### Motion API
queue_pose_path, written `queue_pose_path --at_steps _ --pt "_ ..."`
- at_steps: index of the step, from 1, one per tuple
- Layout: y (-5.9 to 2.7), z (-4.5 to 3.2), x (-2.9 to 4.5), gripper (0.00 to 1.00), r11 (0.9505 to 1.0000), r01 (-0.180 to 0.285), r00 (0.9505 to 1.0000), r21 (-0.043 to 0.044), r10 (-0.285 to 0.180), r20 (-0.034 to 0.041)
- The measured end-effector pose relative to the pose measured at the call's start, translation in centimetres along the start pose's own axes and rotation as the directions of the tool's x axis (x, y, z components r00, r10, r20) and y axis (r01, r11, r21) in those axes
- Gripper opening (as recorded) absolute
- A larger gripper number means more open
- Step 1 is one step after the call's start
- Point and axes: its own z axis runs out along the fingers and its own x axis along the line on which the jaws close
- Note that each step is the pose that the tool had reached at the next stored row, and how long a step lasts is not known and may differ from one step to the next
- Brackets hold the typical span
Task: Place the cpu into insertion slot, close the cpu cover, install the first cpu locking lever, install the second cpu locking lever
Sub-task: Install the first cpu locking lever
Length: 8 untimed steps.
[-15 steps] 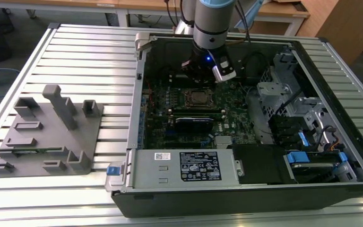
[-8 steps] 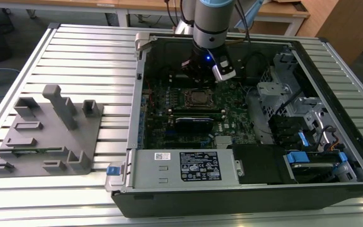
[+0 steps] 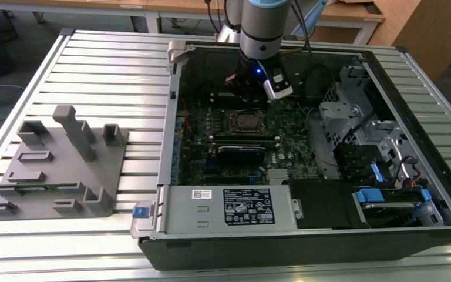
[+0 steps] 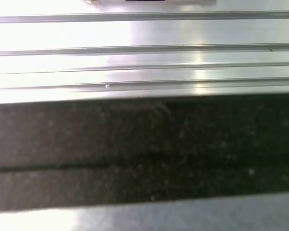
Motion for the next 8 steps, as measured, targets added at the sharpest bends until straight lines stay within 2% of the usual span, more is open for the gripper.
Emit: queue_pose_path --at_steps 8 --pt "0.06 0.05 0.02 0.11 1.0000 0.000 1.0000 0.0078 0.000 0.0009"
